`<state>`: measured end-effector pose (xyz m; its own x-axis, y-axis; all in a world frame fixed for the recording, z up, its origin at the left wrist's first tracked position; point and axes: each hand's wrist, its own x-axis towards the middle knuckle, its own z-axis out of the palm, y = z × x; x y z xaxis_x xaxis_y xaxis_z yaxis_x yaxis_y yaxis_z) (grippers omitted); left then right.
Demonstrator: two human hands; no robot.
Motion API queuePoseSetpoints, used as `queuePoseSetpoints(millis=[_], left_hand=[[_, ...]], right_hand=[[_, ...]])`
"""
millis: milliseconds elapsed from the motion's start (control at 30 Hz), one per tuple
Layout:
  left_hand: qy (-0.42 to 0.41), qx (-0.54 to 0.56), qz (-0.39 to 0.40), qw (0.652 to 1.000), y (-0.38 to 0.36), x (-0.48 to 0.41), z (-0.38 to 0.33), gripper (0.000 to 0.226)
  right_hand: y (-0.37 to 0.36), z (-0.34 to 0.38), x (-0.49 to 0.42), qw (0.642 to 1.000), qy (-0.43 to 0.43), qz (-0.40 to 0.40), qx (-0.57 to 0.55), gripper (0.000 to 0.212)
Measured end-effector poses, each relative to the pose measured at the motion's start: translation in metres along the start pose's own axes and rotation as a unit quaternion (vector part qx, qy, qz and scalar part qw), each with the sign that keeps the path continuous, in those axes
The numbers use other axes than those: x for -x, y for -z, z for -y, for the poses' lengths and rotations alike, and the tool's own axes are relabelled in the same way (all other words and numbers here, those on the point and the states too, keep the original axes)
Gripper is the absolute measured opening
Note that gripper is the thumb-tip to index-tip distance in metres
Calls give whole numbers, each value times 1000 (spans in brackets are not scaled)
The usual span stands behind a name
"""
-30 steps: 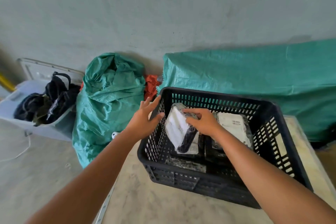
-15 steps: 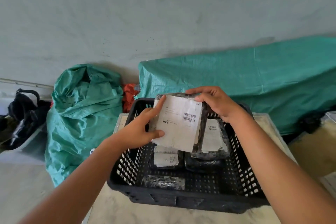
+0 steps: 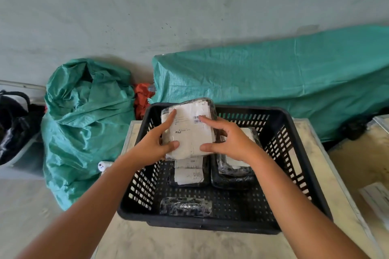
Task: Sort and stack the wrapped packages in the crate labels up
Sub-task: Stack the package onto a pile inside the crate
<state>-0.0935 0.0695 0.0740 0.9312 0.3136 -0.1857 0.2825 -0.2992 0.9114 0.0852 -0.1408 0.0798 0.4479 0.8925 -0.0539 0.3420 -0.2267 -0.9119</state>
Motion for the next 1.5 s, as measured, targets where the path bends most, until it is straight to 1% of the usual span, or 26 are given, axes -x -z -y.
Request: queuePoseSetpoints(millis=[100,167,233,333,467,533,667,800,967,1100,1233,1300,1367,1500], left_hand=[[57,-42,18,997,-7,-15,11,92],[109,-55,18,992,-15,-26,21,94],[144,-88,24,985,-22,-36,34,96],[177,-119,28,977,-29,-49,55,96],[222,-120,24,967,-41,-58,80,97],[237,-139,31,961,-49,-61,92,99],[228,-204,44,951,-60,-64,113,101],[217,-210,38,953,-60,-65,121,100],[213,-196,21,957,-60,-66,122,99],[212,-197,12,957,-60,-63,119,98],[216,-216,4,952,-63,-59,113,93],[227,-218,18,949,-63,-56,104,89],[224,-220,54,948,-58,-51,90,83],[162,-216,143,952,-35,-23,57,74]], right_hand=[[-17,-22,-11,999,-45,23,15,95],[-26,-34,-20,996,-79,39,14,98],[-37,-43,-30,992,-116,56,16,101],[-57,-56,-42,983,-163,69,47,105],[-80,-77,-45,974,-211,71,48,107],[-86,-86,-46,964,-238,87,79,110],[-96,-97,-48,950,-259,105,140,114],[-96,-103,-52,945,-273,99,149,120],[-97,-103,-53,947,-270,85,152,120],[-98,-97,-48,948,-266,73,157,118],[-99,-87,-42,948,-262,77,166,107],[-93,-80,-36,947,-250,99,175,102],[-81,-71,-27,953,-228,107,171,97],[-55,-57,1,969,-204,101,93,75]])
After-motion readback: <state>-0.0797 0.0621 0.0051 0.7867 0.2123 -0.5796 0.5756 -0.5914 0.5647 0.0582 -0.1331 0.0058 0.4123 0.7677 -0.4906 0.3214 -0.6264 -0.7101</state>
